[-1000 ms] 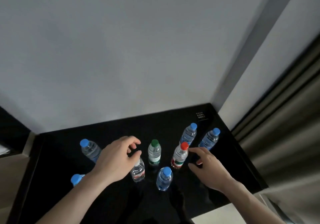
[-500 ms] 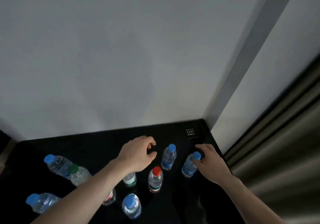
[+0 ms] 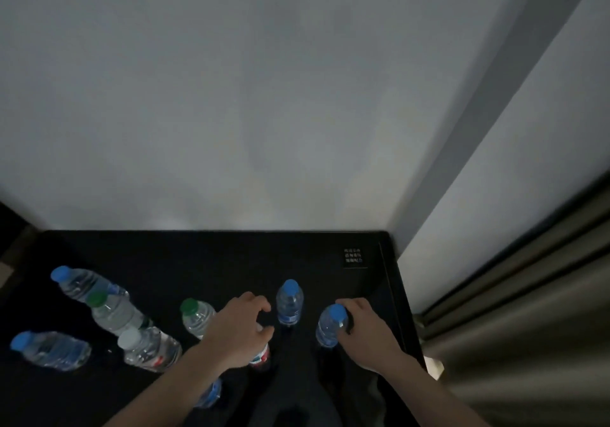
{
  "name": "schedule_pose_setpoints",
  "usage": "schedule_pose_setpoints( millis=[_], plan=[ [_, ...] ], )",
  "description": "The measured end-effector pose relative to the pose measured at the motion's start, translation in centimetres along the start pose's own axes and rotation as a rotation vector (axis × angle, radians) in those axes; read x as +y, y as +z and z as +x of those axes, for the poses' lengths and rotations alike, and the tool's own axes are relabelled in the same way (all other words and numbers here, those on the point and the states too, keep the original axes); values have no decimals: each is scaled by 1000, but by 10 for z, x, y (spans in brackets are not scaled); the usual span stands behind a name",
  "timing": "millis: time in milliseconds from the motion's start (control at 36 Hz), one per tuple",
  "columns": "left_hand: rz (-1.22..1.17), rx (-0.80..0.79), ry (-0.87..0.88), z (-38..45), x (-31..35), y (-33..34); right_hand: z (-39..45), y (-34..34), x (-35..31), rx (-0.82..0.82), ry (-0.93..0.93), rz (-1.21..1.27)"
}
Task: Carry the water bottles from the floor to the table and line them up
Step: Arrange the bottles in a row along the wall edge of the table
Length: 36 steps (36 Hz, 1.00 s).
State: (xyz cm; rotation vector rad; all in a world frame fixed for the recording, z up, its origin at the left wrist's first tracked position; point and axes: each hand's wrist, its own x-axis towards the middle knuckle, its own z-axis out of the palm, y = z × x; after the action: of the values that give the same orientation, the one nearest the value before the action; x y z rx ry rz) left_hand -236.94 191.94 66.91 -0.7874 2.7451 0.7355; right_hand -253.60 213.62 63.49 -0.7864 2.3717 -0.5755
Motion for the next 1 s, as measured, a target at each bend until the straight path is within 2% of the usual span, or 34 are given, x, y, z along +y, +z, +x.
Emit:
schedule_pose_setpoints(
  millis=[167, 333, 556, 694, 1000],
  plan=[
    [27, 15, -19, -5, -5, 10, -2, 11, -7, 117, -20, 4],
    [-7, 51, 35, 14, 6, 12, -5, 4, -19, 170, 18, -61],
    [-113, 87, 70, 42, 24, 18, -7, -7, -24, 144, 13, -163],
    [-100, 108, 60, 51, 28, 14, -4, -10, -17, 148, 13, -150],
    [-120, 68, -24, 75, 51, 10, 31, -34, 2, 98, -162, -80]
  ],
)
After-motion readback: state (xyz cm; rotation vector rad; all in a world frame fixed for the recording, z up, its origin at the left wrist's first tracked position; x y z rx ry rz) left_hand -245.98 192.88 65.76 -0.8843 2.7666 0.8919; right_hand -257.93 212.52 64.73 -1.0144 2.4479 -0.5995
